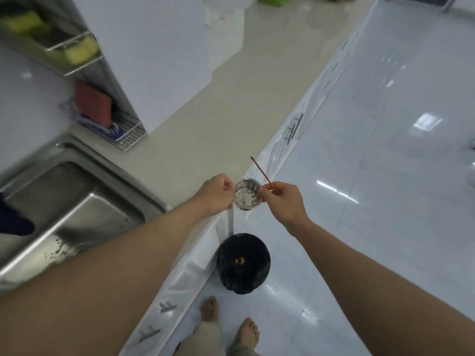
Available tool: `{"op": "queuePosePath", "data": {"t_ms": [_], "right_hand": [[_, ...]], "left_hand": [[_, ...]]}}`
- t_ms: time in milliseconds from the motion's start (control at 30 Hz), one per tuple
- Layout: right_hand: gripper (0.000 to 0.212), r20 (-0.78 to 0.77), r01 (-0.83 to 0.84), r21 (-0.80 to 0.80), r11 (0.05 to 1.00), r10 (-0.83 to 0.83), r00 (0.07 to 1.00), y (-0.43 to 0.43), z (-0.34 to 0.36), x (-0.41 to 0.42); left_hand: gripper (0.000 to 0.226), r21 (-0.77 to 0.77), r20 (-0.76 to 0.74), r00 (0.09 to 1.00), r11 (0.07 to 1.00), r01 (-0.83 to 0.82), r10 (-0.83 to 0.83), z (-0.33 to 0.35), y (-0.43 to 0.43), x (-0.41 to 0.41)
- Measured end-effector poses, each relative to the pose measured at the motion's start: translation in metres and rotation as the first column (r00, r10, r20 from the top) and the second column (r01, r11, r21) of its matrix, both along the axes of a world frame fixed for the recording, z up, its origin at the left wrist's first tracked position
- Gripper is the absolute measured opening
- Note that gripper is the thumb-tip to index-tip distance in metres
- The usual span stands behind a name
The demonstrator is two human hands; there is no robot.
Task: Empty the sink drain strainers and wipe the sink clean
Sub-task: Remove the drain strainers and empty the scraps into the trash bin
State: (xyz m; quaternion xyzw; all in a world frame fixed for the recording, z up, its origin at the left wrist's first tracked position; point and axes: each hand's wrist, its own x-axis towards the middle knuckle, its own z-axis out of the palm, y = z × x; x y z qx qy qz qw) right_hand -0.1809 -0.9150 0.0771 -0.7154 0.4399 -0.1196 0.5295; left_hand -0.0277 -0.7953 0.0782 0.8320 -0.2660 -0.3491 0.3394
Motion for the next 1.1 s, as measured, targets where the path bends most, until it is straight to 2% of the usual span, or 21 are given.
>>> {"op": "queuePosePath", "data": {"t_ms": [233, 333, 600, 800, 967, 1100], "right_hand": [[0.010, 0.033, -0.245, -0.015, 0.969, 0.246, 0.969, 0.057, 0.033, 0.061], [0.010, 0.023, -0.344, -0.025, 0.939, 0.345, 0.938, 0.092, 0.038, 0.091], [0.019, -0.056, -0.572, -0.038, 0.820, 0.569, 0.820, 0.201, 0.035, 0.161], [0.029, -0.070, -0.649, -0.014, 0.761, 0.646, 0.760, 0.273, 0.017, 0.201], [0.038, -0.083, -0.636, 0.043, 0.771, 0.637, 0.766, 0.316, -0.006, 0.230], [0.045, -0.186, -0.671, 0.015, 0.741, 0.661, 0.727, 0.341, -0.037, 0.249]], "left_hand": [[0.008, -0.012, 0.049, 0.974, 0.976, -0.219, 0.219, 0.040, 0.089, 0.035], [0.001, 0.009, 0.078, 0.957, 0.959, -0.282, 0.281, 0.045, 0.136, 0.052], [0.012, 0.037, 0.027, 0.885, 0.885, -0.465, 0.464, 0.041, 0.268, 0.081], [0.012, 0.079, 0.027, 0.841, 0.838, -0.540, 0.540, 0.029, 0.342, 0.101], [0.012, 0.139, 0.058, 0.811, 0.800, -0.584, 0.582, 0.002, 0.392, 0.115], [0.016, 0.192, 0.037, 0.791, 0.772, -0.605, 0.611, -0.037, 0.430, 0.120]]}}
